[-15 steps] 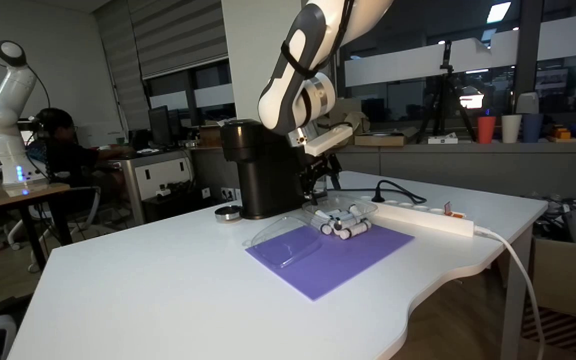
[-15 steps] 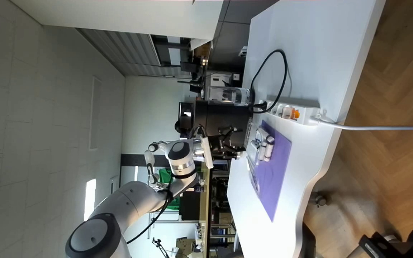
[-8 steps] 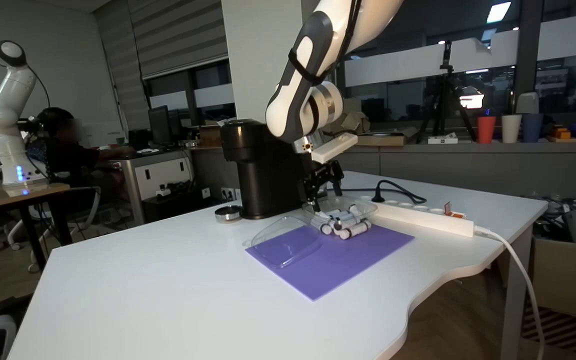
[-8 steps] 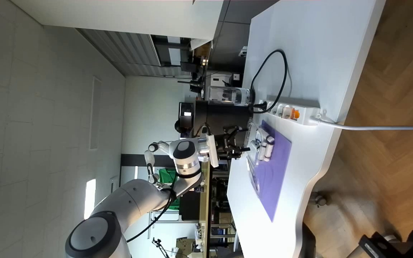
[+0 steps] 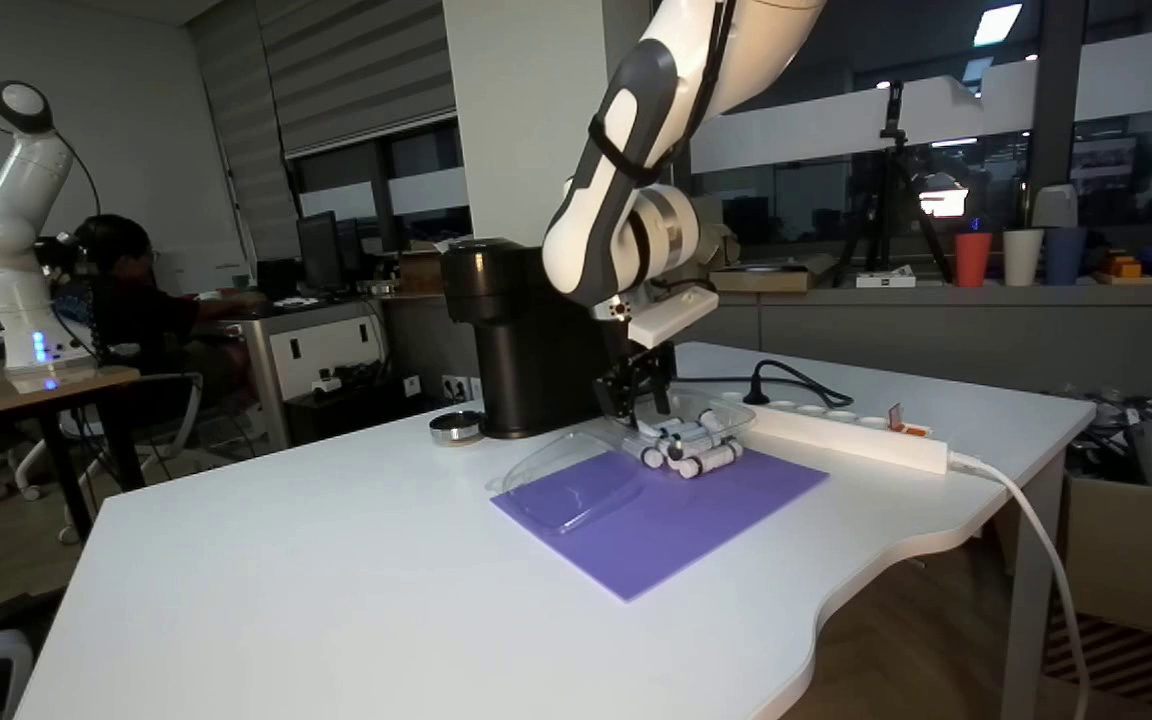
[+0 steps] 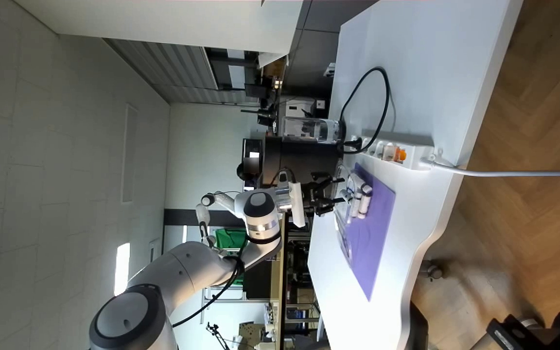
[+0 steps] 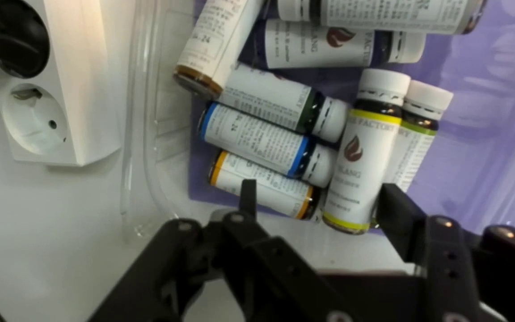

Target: Pick up the bottle from the bowl and put it on the table

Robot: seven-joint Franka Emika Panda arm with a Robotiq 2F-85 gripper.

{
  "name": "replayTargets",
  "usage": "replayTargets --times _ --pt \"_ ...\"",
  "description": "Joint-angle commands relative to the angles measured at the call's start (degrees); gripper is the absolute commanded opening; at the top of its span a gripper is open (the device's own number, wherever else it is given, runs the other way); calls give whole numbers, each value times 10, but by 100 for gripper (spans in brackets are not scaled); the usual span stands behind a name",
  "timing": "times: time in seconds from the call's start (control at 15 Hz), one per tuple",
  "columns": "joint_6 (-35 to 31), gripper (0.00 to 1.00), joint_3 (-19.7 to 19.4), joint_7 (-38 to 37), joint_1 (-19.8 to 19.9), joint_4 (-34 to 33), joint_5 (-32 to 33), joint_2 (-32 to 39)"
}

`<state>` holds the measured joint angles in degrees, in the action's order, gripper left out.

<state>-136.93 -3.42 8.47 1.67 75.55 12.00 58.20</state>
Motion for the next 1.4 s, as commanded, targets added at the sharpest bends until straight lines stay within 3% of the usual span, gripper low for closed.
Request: replayTargets --times 0.0,0.33,0.67,1.0,1.33 --pt "-15 39 6 7 6 17 -9 -13" --pt "20 6 5 -4 6 10 -31 -19" --pt "13 7 -5 -15 -6 25 -27 -67" --pt "0 7 11 0 -11 47 -30 -142" --pt "-41 7 28 -6 -54 101 -12 -179"
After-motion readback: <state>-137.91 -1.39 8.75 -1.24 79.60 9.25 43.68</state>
